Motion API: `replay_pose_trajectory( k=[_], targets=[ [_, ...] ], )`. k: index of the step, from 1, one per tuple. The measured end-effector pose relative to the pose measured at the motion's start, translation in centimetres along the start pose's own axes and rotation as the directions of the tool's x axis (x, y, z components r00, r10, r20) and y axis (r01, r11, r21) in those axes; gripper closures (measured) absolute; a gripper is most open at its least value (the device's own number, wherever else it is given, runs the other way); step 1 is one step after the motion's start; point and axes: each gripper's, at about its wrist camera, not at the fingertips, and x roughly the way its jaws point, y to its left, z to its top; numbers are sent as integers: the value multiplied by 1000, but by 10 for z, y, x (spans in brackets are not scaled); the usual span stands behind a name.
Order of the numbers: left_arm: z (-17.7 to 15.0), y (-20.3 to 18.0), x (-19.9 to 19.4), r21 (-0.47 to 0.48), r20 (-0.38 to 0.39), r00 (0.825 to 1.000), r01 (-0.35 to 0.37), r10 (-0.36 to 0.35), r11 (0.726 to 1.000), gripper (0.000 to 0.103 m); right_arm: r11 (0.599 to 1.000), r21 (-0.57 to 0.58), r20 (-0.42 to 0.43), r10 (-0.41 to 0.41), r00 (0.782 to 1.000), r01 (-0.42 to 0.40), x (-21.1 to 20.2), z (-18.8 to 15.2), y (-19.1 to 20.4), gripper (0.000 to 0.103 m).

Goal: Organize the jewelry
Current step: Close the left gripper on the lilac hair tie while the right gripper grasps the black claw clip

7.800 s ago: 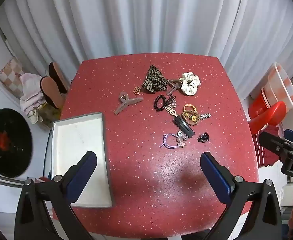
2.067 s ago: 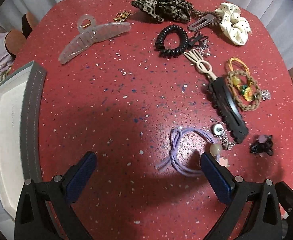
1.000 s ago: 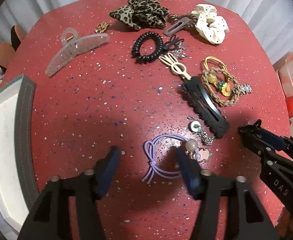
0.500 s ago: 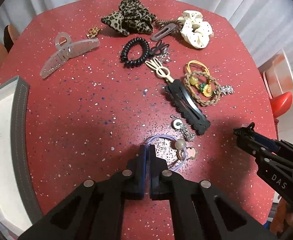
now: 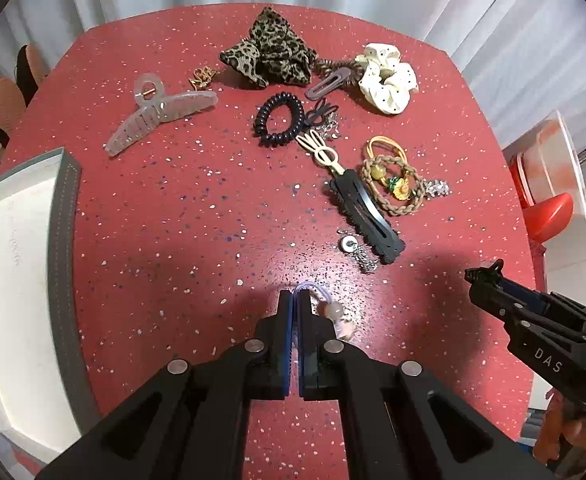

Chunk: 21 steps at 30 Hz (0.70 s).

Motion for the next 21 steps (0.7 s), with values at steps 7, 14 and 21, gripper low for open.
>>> replay_pose_trajectory(
  k=[7,14,21],
  targets=[
    [-4,5,-23,-13,11,1000,5,-5,1000,100,1000,-9,12,7,1000,-7,-18,1,9,68],
    [-11,12,-46,-26,27,1000,11,-11,1000,100,999,-26,21,21,1000,-21,-36,1,26,68],
    [-16,23,-72,-46,52,999,12,-10,999,100,998,-57,29,36,999,-35,-53,2,48,68]
  ],
)
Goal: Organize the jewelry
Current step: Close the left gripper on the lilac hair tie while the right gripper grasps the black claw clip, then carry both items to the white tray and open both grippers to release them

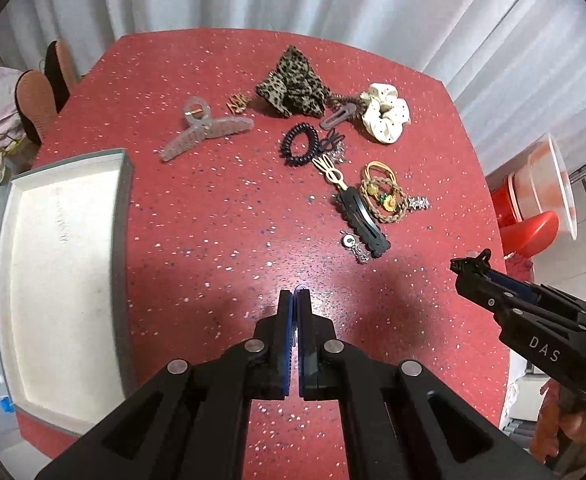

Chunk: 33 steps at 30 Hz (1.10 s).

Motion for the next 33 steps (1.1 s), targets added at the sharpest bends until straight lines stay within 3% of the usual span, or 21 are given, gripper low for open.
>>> replay_pose_trajectory(
  k=[15,33],
  targets=[
    [-6,61,-62,-99,76,996,-27,35,995,100,992,-118,22,38,999,-36,-29,9,72,68],
    [-24,173,-104,-273,124,983,-97,135,957,100,934,-335,-10,130,991,-126,-16,19,208,68]
  ],
)
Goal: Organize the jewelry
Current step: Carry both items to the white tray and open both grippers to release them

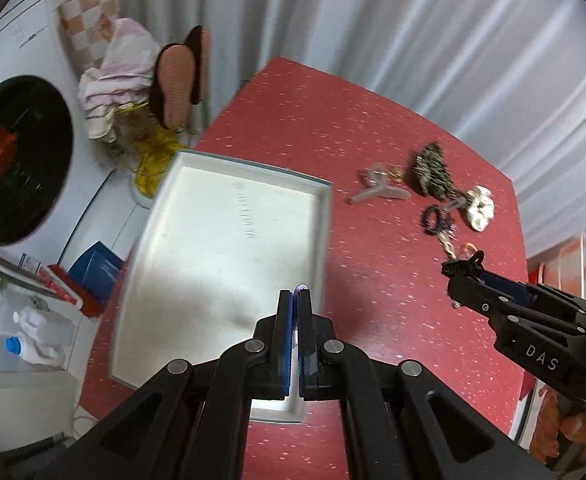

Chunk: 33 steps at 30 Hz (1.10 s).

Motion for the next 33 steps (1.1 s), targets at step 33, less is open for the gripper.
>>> replay_pose_trajectory(
  k=[33],
  targets=[
    [64,75,113,-37,21,998,-60,61,998,100,993,-62,-94,90,991,-96,148,77,64,68]
  ],
)
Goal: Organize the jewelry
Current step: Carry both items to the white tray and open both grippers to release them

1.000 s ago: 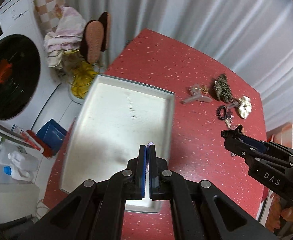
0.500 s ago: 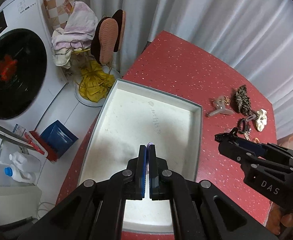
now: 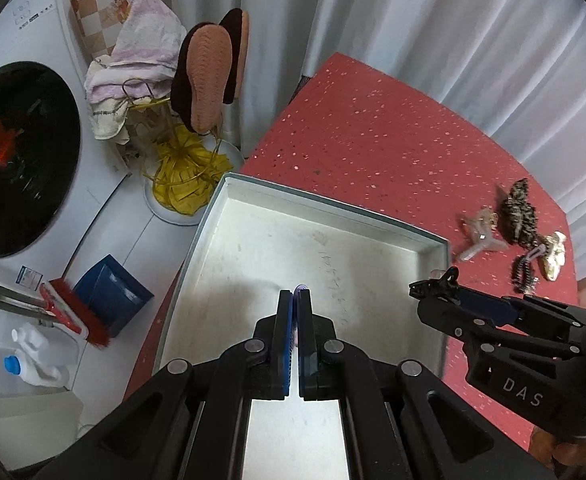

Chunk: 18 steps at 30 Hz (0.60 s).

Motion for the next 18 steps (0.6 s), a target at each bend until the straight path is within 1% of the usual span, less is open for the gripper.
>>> replay_pose_trajectory(
  k=[4,9,12,13,18],
  targets=[
    [1,4,20,-8,-23,1000,-18,17,1000,100,1000,22,-19,7,1000,-7,20,8,-4,68],
    [-2,7,36,-3,-45,999,-31,31,999,100,1000,27,-39,4,999,-3,37,12,-5,68],
    [-4,6,42,8,-49,997,-52,52,999,100,999,37,-59,13,998,-11,49,15,-5,68],
    [-5,5,42,9,-45,997,-61,61,998,100,1000,30,-50,8,999,-6,49,17,-3,68],
    [-6,4,45,31,-50,994,-91,93,995,100,999,34,-62,21,998,-19,53,22,0,67]
  ],
)
